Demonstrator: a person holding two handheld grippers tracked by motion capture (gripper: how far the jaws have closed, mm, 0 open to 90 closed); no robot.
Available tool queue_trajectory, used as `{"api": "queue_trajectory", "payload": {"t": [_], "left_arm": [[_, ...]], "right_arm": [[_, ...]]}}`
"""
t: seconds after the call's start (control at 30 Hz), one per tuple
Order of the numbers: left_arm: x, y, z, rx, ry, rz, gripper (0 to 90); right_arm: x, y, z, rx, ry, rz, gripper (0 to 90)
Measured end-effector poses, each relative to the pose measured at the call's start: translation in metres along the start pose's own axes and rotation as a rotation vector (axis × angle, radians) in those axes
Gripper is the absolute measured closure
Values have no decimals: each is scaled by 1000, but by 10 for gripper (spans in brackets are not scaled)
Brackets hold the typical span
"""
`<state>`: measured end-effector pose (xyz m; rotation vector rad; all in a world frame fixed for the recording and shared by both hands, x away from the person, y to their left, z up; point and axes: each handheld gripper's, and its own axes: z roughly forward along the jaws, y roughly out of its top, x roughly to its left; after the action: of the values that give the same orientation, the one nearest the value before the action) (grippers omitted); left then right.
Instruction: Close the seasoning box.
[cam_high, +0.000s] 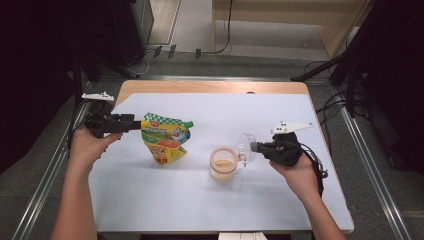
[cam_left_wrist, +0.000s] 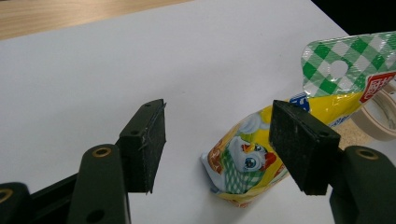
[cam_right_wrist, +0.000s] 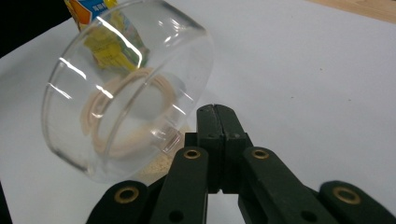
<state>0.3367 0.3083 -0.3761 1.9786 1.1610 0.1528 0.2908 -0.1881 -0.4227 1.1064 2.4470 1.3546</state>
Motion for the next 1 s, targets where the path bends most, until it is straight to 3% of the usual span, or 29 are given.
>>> {"api": "queue_trajectory", "payload": {"t": [0.47, 0.87, 1.0], "left_arm": [[0, 0, 1, -1, -3, -3, 370], [1, 0, 1, -2, -4, -7, 369], [2, 0, 2, 0, -6, -3, 369]], "right_arm": [[2, -3, 16, 23, 22, 7, 900], [8, -1, 13, 4, 25, 2, 900], [17, 2, 13, 2, 38, -28, 900]]}}
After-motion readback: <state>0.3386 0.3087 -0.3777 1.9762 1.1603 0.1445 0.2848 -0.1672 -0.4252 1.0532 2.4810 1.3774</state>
